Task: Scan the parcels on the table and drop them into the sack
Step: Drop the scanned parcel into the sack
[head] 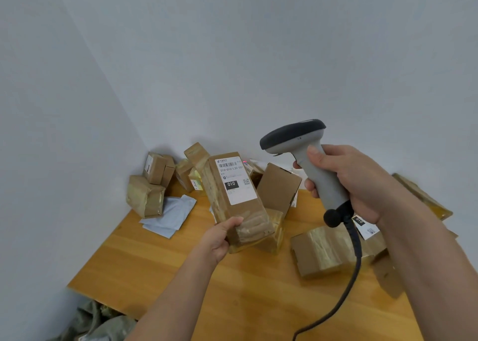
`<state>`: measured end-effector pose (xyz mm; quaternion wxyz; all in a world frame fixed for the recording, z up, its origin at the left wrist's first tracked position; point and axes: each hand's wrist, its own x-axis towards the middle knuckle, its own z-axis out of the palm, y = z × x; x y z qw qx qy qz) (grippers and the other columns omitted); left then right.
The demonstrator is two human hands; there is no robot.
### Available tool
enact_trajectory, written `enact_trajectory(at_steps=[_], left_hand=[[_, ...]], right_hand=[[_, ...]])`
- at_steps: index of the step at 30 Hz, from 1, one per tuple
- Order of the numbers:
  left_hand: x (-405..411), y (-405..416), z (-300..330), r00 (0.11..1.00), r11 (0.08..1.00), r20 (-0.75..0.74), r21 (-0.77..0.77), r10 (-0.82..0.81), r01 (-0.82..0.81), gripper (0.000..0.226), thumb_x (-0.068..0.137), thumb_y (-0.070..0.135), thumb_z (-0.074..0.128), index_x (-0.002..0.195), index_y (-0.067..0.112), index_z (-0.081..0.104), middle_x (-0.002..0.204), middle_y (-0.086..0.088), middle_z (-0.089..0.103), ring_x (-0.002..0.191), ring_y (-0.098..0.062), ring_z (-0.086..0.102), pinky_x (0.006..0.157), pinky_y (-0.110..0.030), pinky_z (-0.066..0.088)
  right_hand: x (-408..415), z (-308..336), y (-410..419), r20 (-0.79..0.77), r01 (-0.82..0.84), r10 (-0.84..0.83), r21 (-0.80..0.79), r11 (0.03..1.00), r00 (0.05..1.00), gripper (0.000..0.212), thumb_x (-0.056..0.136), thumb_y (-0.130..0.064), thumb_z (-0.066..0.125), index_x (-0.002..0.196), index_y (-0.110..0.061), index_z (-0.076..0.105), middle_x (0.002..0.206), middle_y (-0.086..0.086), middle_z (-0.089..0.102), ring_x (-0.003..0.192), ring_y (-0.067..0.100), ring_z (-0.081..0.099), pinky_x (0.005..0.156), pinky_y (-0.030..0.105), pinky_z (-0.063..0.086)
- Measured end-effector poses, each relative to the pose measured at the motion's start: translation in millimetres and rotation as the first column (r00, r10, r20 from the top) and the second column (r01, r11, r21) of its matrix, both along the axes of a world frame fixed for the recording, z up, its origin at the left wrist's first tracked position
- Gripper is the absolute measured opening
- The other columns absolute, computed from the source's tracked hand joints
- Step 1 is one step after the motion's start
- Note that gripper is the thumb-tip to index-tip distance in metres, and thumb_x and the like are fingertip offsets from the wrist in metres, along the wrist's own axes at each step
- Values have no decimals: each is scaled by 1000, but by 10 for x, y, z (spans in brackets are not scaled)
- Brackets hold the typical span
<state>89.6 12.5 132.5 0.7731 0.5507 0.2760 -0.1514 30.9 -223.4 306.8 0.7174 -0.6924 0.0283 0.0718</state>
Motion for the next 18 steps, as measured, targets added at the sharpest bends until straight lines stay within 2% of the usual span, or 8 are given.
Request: enact_trajectory(at_steps=[4,12,18], left_hand=[[-27,25,-5,999,999,15,-3,34,-33,25,81,-1,70,105,5,63,101,-11,70,91,-25,64,65,-34,53],[-34,112,-54,994,994,11,-33,106,-105,32,80,0,73,109,7,62,104,-12,70,94,-25,66,61,-35,55],[-102,249,-67,990,989,10,-53,142,-141,36,81,1,72,115,5,60,109,-13,69,97,-26,65,68,-38,54]], right_hand=[[-57,72,2,30,5,-5,1,1000,1000,29,96,-33,54,107,-7,64,95,16,63,63,17,57,62,33,49],[-104,150,49,47,15,-12,-50,999,999,30,97,-34,54,105,-7,63,95,15,63,59,15,57,61,32,50],[-72,172,219,26,-4,5,-31,1000,1000,27,96,-34,54,107,-11,62,98,14,64,60,14,57,62,32,51]])
